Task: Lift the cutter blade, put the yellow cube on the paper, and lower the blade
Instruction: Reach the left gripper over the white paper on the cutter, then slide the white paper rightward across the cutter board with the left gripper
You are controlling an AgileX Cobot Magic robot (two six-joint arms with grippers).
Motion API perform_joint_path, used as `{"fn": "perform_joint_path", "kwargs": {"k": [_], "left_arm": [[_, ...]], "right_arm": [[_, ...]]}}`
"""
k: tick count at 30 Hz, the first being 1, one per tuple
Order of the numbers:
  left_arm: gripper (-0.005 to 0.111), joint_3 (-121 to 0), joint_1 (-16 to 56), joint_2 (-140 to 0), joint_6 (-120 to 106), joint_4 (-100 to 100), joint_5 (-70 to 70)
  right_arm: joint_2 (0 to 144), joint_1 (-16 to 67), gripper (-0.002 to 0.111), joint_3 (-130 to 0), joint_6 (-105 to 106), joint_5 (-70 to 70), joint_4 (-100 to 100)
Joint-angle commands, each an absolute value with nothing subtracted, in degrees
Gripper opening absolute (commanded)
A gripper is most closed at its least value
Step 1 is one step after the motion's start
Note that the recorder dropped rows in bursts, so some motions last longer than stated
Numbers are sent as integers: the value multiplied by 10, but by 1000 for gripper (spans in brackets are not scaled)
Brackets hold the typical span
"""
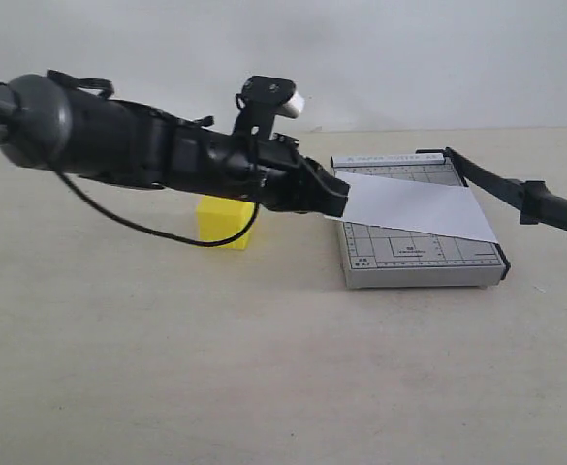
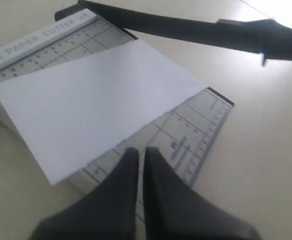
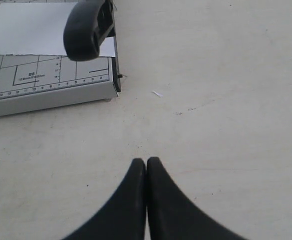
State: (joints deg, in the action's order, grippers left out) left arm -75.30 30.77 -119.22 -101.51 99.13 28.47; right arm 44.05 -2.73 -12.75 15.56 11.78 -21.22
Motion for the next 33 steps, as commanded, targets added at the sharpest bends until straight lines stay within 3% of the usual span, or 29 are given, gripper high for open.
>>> {"fn": "perform_joint_path", "kwargs": {"k": [1, 13, 33], "left_arm": [[4, -878, 349, -1279, -991, 999, 193], [4, -953, 412, -1340, -1014, 999, 25], [4, -974, 413, -1380, -1051, 999, 94]], "right_arm": [[441, -27, 0, -127, 154, 118, -211], [441, -27, 0, -127, 153, 118, -211], [441, -27, 0, -127, 123, 122, -211]]}}
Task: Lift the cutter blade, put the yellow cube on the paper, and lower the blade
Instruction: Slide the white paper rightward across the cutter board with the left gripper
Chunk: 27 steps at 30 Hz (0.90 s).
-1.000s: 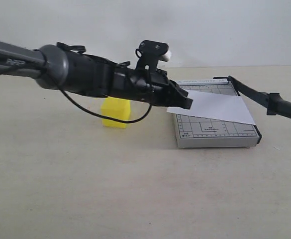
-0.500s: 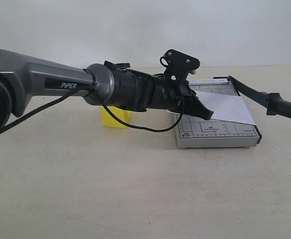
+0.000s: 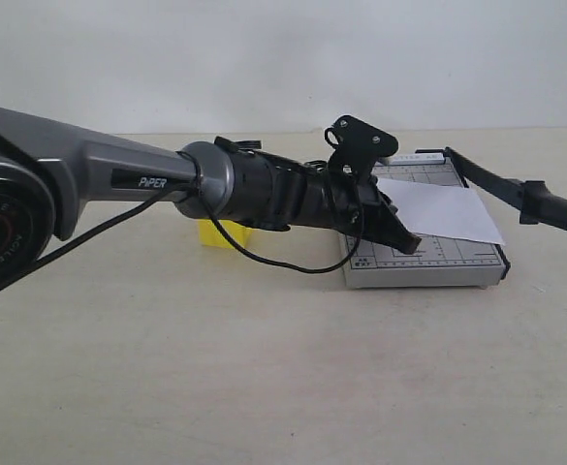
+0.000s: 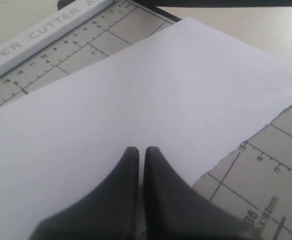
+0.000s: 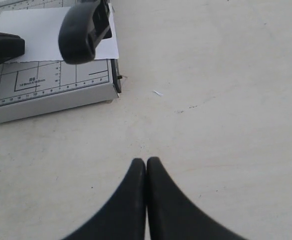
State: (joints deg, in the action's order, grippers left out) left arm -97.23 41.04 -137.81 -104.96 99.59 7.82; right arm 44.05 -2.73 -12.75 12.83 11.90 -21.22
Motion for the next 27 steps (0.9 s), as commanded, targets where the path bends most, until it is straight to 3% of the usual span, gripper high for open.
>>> {"fn": "perform_joint_path", "kwargs": {"k": [1, 19, 27], "left_arm": [[4, -974, 413, -1380, -1051, 999, 99], [4, -1051, 420, -1413, -999, 999, 128], [4, -1019, 419, -1353, -965, 999, -67]], "right_arm": [[441, -27, 0, -127, 121, 123, -211], [441, -27, 0, -127, 118, 127, -211], [441, -27, 0, -127, 117, 129, -211]]}}
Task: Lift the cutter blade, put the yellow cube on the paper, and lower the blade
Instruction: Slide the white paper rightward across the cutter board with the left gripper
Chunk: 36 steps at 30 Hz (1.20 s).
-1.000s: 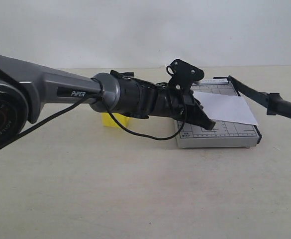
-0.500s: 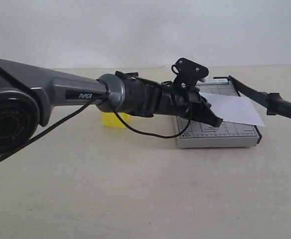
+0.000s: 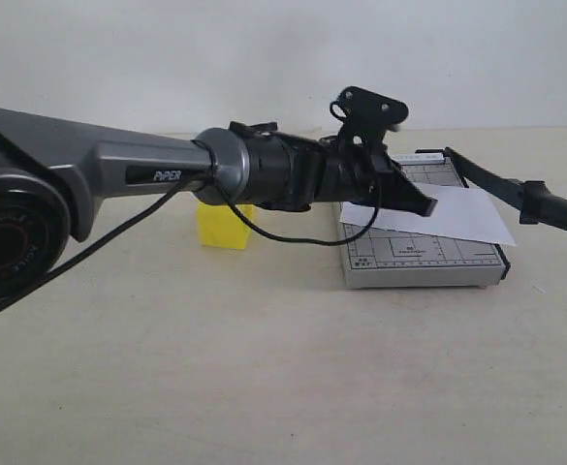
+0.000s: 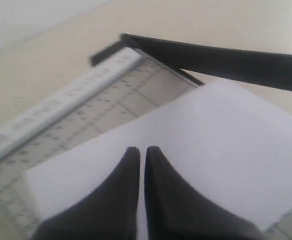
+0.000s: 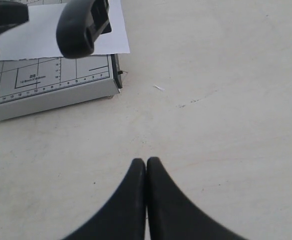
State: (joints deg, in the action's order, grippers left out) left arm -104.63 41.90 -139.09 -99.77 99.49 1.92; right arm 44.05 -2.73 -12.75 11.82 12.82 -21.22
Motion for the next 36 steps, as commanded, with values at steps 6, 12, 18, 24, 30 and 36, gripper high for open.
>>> {"fn": "perform_joint_path", "kwargs": {"k": [6, 12, 18, 24, 30, 36], "left_arm": [[4, -937, 416, -1334, -950, 999, 5], [4, -934, 416, -1352, -949, 999, 91], [4, -934, 419, -1366, -947, 999, 123], [4, -941, 420, -1376, -938, 999, 150], [4, -991, 420, -1387, -933, 999, 150], [4, -994, 420, -1354, -919, 999, 150]], "right_arm": [[441, -27, 0, -127, 117, 129, -211], [441, -27, 0, -127, 117, 129, -211], [441, -27, 0, -127, 117, 129, -211], [441, -27, 0, -127, 114, 129, -211], [441, -27, 0, -127, 115, 133, -211], [441, -27, 0, -127, 115, 133, -211]]}}
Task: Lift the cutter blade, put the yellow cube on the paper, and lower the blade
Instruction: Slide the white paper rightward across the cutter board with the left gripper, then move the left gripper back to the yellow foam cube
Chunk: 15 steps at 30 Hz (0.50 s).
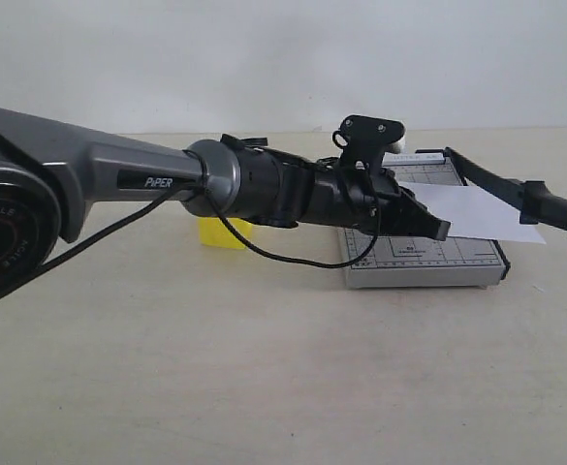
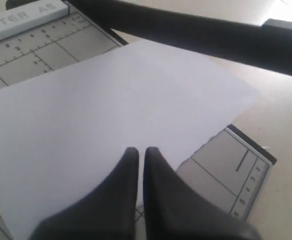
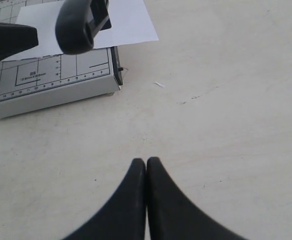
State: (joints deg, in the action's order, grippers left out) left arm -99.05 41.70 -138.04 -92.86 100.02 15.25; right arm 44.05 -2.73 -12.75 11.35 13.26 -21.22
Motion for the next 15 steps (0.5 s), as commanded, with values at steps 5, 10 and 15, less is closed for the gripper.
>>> {"fn": "perform_joint_path", "kwargs": {"k": [5, 10, 15], "left_arm": [[4, -950, 419, -1289, -912, 999, 113], [4, -761, 417, -1153, -897, 999, -45], [4, -716, 392, -1117, -741, 877, -179]], "right_arm": [[441, -27, 0, -127, 115, 133, -211], [441, -27, 0, -127, 115, 132, -211], [441, -27, 0, -127, 108, 132, -211]]}}
